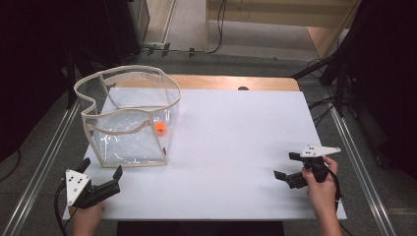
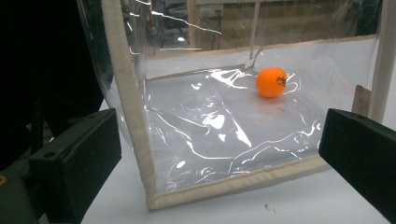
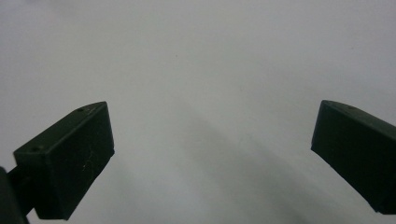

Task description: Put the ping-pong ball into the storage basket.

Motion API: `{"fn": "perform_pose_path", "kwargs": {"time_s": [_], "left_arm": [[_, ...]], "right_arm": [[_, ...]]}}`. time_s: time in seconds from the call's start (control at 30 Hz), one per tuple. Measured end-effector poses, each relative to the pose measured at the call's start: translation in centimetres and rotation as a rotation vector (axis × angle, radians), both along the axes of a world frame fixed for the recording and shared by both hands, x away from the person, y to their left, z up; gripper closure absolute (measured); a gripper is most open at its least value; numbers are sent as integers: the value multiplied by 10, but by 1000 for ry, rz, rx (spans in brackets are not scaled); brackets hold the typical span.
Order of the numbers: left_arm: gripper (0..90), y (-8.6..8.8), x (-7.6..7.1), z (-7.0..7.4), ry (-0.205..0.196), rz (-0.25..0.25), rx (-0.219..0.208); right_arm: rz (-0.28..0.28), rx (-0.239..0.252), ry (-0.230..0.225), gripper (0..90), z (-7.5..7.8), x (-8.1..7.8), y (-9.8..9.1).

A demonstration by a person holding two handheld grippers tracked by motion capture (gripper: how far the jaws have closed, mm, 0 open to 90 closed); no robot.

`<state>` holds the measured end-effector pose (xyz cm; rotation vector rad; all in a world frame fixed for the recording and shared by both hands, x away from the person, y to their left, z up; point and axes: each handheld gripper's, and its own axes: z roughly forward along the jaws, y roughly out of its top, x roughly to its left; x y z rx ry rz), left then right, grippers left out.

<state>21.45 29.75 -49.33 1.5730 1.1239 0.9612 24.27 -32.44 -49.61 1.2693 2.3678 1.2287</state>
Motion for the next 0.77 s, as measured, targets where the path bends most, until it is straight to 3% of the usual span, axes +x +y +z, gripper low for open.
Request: {"fn": "perform_pose_path", "kwargs": {"time_s": [0.77], "left_arm": [[0, 0, 1, 0, 0, -3, -7]], "right_arm": [[-93, 78, -71, 0, -14, -17, -27]]}}
